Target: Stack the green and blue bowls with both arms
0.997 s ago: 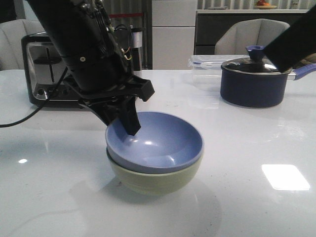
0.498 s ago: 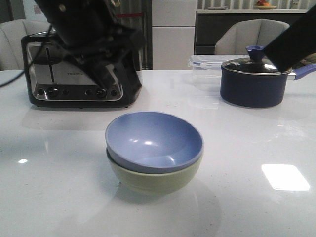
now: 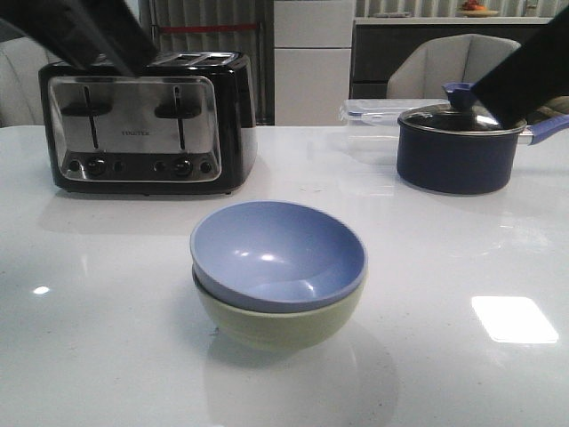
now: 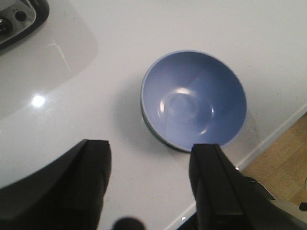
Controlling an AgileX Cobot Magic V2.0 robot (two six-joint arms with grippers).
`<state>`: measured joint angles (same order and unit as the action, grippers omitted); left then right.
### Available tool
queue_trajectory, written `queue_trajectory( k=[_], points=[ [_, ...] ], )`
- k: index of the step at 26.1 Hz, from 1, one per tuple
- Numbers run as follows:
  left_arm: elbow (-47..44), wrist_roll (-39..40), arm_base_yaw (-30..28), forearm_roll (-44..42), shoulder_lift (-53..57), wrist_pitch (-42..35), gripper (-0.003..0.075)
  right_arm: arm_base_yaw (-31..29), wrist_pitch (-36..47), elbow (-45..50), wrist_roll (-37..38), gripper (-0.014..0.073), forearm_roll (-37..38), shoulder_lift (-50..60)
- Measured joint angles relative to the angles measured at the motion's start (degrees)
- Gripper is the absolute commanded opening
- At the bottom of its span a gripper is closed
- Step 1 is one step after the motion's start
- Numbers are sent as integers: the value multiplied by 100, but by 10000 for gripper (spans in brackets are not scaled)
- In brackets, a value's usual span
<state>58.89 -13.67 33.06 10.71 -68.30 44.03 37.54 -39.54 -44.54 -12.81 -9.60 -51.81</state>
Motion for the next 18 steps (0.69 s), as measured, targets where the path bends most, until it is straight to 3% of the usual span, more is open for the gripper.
queue_trajectory(
  k=[11, 18],
  points=[
    [-1688, 83, 0, -257, 2131, 58, 434, 0, 48, 0, -2, 446, 0, 0],
    [-2065, 1227, 0, -1217, 2827, 114, 434, -312, -120, 0, 318, 446, 123, 36]
  ],
)
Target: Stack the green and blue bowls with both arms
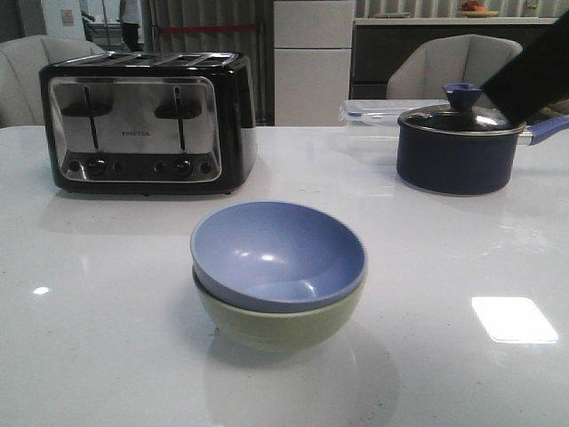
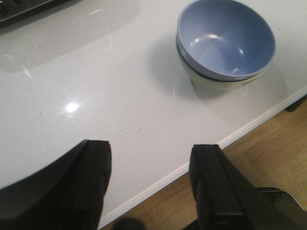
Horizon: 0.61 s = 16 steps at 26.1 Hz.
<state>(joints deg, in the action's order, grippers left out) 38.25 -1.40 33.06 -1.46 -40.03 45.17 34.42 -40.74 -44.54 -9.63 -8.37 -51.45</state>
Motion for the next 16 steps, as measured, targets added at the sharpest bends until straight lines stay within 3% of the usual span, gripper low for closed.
queue_trajectory(
  k=[9, 11, 16],
  points=[
    [-24, 197, 0, -119, 47, 0, 433, -215, -155, 584, 215, 430, 24, 934],
    [-24, 197, 0, -119, 47, 0, 402, -215, -167, 761, 229, 362, 24, 1149],
    [-24, 221, 0, -132, 47, 0, 223, -215, -203, 1058, 284, 124, 24, 1382]
  ],
)
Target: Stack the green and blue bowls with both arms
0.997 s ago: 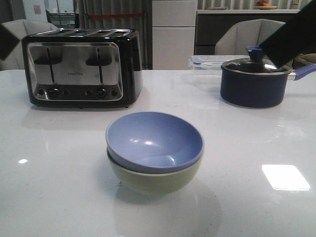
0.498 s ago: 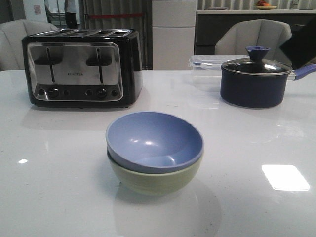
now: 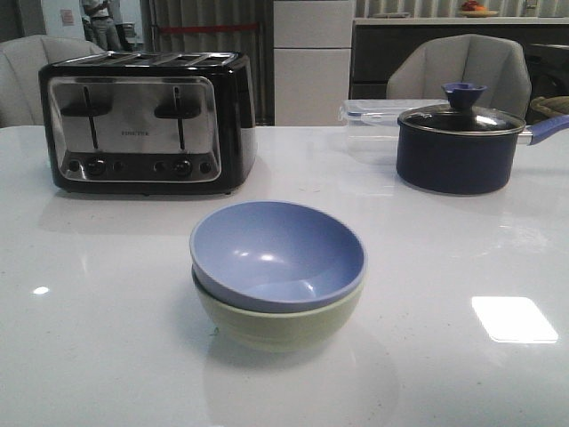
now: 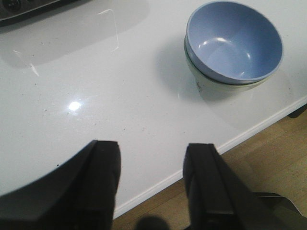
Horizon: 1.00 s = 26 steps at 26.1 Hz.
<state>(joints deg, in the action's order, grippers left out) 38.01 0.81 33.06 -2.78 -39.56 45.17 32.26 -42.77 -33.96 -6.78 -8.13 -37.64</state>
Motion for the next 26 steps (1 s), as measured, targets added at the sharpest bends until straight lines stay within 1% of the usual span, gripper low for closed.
queue_trajectory(
  k=[3, 5, 6, 26],
  points=[
    [0, 2, 0, -2, 0, 0, 139, 0, 0, 62, 13, 53, 0, 10],
    [0, 2, 0, -2, 0, -10, 97, 0, 0, 90, 13, 56, 0, 10],
    [0, 2, 0, -2, 0, -23, 91, 0, 0, 89, 13, 58, 0, 10],
    [0, 12, 0, -2, 0, -108, 93, 0, -51, 89, 16, 57, 0, 10]
  ],
)
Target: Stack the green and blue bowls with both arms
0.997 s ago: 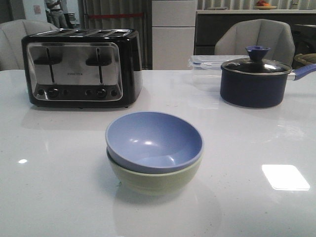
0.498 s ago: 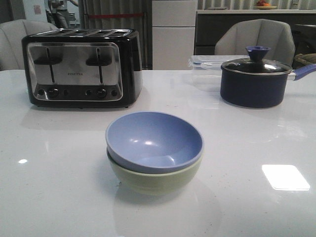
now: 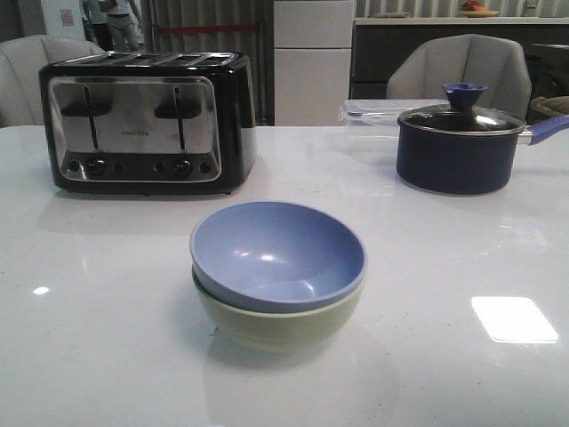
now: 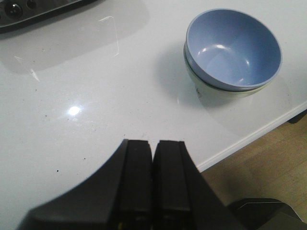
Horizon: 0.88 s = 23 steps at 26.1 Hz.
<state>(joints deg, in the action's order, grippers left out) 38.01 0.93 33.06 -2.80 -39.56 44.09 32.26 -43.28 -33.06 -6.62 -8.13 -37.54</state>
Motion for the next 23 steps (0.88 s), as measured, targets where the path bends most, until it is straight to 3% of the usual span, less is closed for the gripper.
queue_trajectory(
  k=[14, 18, 23],
  points=[
    [-21, 0, -114, 33, 228, -24, 93, 0, 0, 0, 0, 57, 0, 0],
    [-145, 0, -671, 33, 705, -217, 93, 0, 0, 0, 0, 57, 0, 0],
    [-857, 0, -1613, 196, 1674, -1063, 93, 0, 0, 0, 12, 57, 0, 0]
  ],
)
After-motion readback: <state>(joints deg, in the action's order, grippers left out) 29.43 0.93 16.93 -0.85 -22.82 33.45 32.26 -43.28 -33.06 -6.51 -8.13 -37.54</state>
